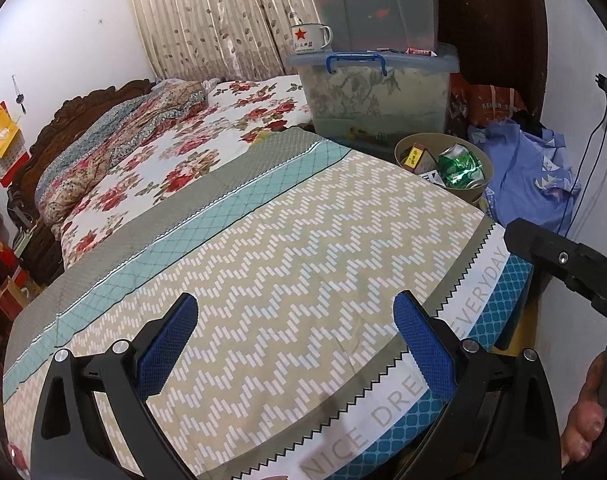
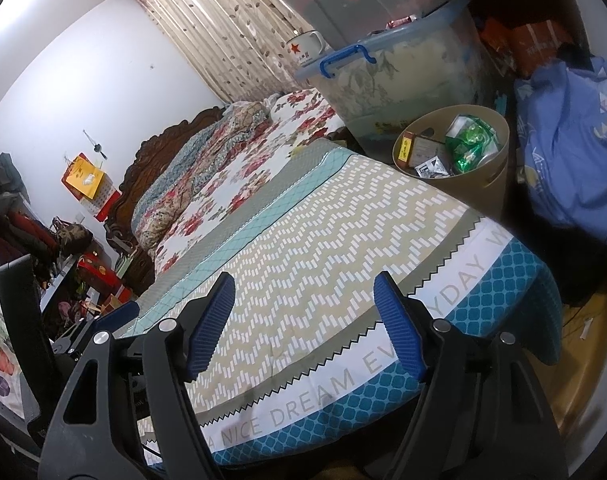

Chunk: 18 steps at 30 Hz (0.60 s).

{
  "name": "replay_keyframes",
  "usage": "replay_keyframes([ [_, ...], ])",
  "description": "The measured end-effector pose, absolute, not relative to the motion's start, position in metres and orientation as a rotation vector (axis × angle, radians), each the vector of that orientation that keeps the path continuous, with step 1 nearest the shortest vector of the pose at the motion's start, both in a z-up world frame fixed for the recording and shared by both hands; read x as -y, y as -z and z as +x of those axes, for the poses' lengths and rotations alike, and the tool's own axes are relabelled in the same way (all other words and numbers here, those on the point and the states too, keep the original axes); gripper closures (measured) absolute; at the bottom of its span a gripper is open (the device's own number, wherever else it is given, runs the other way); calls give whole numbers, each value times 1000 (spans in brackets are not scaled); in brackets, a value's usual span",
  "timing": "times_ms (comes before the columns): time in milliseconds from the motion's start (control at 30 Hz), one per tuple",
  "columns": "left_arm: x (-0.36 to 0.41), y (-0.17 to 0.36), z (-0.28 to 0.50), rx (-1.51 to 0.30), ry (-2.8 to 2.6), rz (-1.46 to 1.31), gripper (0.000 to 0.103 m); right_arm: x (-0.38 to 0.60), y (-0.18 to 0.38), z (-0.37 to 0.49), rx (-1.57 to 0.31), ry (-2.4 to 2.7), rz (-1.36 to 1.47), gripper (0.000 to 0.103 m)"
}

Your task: Collect trash

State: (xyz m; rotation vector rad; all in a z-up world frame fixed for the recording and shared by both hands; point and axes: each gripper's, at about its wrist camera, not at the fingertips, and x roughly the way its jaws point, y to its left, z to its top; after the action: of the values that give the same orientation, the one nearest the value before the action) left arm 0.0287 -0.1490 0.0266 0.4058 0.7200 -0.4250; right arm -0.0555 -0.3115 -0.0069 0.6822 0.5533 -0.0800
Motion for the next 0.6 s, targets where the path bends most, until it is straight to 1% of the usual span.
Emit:
replay_keyframes([
  [167, 149, -27, 27, -713, 427, 399, 9, 311, 6, -59, -538, 97, 671, 29],
  [433, 136, -39, 27, -670, 432, 321, 9, 293, -12, -68, -467, 139, 537, 28],
  [600, 129, -47, 25, -642, 436, 284, 9, 290, -18, -69, -450, 151, 513, 27],
])
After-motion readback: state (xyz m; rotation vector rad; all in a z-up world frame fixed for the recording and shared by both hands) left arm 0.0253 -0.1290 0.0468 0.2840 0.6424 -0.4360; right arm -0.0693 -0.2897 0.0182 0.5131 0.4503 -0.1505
